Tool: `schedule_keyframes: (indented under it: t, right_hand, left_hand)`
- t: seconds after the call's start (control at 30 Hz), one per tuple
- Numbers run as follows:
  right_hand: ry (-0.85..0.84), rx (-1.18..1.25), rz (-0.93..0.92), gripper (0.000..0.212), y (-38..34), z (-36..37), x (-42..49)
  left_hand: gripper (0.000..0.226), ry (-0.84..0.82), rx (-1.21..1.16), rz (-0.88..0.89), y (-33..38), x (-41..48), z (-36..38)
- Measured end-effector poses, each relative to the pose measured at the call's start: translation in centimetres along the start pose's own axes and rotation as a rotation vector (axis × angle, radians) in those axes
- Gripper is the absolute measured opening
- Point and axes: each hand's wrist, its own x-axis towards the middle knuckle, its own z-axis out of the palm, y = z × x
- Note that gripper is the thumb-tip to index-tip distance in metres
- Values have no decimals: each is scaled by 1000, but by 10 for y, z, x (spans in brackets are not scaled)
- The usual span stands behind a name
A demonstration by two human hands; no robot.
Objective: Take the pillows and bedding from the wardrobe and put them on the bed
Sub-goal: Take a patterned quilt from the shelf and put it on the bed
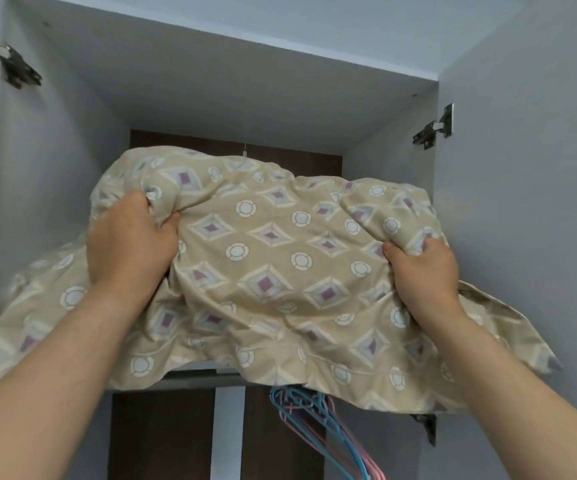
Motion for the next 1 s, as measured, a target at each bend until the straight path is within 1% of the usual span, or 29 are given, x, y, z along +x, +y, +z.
schedule_keyframes:
  t: [0.17, 0.33, 0.57, 0.7, 0.83, 0.93, 1.0]
  right_hand:
    - [-25, -20, 13, 31, -21, -59, -37]
    - [-45, -27, 15, 30, -45, -101, -74]
    - [-47, -77, 42, 34, -75, -151, -136]
    - [-27, -142, 82, 38, -82, -180, -180]
    - [18, -241, 131, 39, -82, -205, -223]
    - [49, -312, 169, 40, -85, -223, -254]
    - [63, -365, 208, 39, -89, -238, -274]
  left_hand:
    - [31, -36, 28, -25, 22, -36, -62]
    - [29, -46, 13, -78, 32, -64, -115]
    - [29, -52, -52, -142, 23, -104, -173]
    - [31, -117, -175, -254, 4, -142, -187]
    - [33, -229, -244, -359, -10, -179, -192]
    - [32, -292, -276, -403, -9, -200, -195]
    - [32, -356, -309, -403, -7, -214, -199]
